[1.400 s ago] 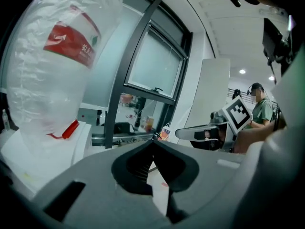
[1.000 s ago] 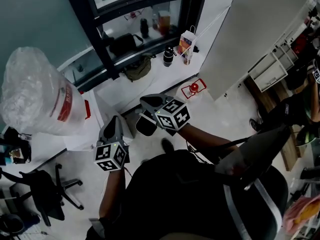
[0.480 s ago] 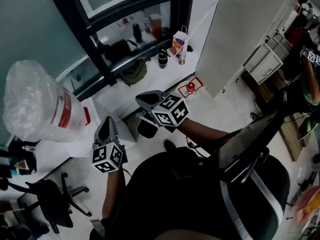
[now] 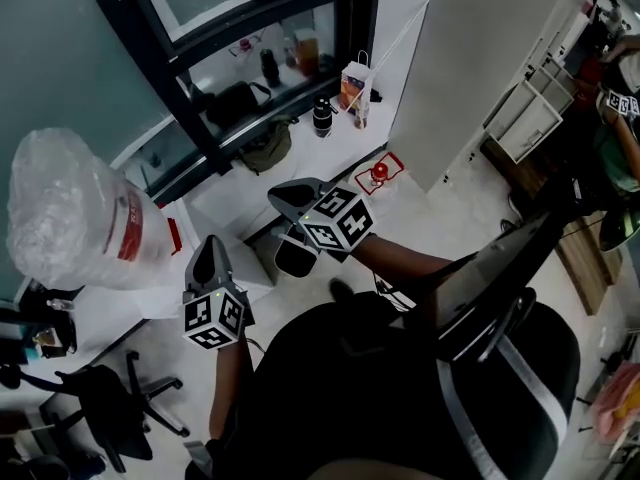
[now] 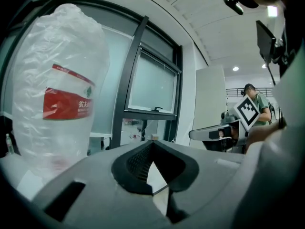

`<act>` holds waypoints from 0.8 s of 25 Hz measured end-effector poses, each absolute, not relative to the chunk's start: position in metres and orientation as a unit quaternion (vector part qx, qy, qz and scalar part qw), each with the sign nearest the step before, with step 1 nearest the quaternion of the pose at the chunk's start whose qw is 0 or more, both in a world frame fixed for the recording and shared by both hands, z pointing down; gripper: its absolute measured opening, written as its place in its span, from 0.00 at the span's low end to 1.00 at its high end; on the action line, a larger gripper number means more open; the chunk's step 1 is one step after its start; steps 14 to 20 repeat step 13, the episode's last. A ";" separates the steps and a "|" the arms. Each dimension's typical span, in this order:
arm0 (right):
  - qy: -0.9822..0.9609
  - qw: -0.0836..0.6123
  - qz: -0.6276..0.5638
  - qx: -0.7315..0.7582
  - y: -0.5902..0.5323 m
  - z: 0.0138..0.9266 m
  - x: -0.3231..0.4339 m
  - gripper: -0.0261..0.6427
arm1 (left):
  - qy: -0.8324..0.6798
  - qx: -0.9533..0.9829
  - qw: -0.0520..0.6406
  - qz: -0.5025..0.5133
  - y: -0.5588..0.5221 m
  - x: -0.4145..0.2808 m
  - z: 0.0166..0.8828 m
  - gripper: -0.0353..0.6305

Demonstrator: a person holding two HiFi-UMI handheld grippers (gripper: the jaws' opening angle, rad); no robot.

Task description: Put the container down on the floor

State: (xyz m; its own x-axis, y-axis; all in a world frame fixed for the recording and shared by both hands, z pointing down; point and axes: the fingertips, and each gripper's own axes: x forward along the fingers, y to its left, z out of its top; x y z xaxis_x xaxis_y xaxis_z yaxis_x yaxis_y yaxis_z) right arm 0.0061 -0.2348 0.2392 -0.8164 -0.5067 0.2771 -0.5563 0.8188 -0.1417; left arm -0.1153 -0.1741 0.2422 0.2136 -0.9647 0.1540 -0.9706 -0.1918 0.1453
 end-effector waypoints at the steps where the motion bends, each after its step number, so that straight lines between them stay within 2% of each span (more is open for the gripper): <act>1: -0.947 0.113 0.111 0.281 -0.235 0.239 0.006 0.05 | -0.627 0.772 0.107 0.015 -0.174 -0.116 0.243 0.07; 20: -0.946 0.114 0.105 0.285 -0.242 0.239 0.006 0.05 | -0.626 0.771 0.119 0.003 -0.177 -0.118 0.243 0.07</act>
